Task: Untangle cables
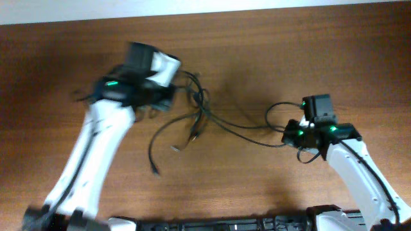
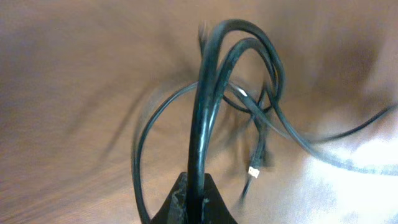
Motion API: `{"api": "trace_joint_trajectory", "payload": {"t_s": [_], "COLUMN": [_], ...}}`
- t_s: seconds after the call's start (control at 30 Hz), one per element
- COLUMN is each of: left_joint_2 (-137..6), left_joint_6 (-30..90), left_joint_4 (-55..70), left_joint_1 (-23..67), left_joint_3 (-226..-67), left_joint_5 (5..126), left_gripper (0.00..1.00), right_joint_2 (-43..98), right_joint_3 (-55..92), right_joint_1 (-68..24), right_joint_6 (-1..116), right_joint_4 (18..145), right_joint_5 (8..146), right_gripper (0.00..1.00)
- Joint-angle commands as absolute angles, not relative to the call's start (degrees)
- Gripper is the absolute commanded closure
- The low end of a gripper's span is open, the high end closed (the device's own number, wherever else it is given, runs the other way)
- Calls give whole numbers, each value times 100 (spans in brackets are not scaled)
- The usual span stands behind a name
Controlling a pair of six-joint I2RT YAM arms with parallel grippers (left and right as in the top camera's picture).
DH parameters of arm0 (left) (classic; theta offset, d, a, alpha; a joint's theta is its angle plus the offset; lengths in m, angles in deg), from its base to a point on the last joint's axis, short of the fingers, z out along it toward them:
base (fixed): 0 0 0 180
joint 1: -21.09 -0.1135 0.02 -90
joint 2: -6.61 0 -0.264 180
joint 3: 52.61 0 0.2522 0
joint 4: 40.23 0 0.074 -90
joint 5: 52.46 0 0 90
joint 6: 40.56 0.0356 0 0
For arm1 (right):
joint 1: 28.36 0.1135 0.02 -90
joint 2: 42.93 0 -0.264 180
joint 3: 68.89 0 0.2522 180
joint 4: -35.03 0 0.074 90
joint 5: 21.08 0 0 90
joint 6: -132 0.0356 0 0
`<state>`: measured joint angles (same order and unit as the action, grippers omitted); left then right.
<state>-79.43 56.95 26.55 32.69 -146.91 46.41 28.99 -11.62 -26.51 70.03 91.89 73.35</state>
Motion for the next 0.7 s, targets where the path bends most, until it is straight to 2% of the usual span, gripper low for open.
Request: {"api": "trace_joint_trajectory", "payload": {"t_s": [0.0,0.07,0.17,0.27,0.4,0.57,0.67], "left_joint_2": [-7181,-7082,-7108,-7132,-7132,-7174,-7281], "left_joint_6": [5015,4632,4234,4237,4234,4628,4667], "left_joint_4": [2497,2510,2578,2578,2604,2464,2373], "left_joint_1": [2060,1525,1284,1389,1446,1837,2325], "left_joint_3": [-14809,-14806,-14796,-14785,-14780,-14778,-14780], "left_joint_5": [5281,5281,5362,5578,5139,6140,5817], "left_gripper": [100,100,100,100,100,100,100], "right_joint_2": [2602,2548,2504,2486,2486,2504,2502], "right_joint_3": [31,833,1974,2671,3504,3917,3919], "right_joint_1": [-3117,-3464,-4002,-4255,-4793,-4988,-4988], "right_joint_6": [6747,6570,6555,6472,6481,6492,6774], "right_joint_4": [9825,10305,10791,10882,10885,10861,10869], "right_joint_5": [6456,6233,6244,6216,6224,6292,5105], "right_gripper": [96,96,96,96,96,96,96]}}
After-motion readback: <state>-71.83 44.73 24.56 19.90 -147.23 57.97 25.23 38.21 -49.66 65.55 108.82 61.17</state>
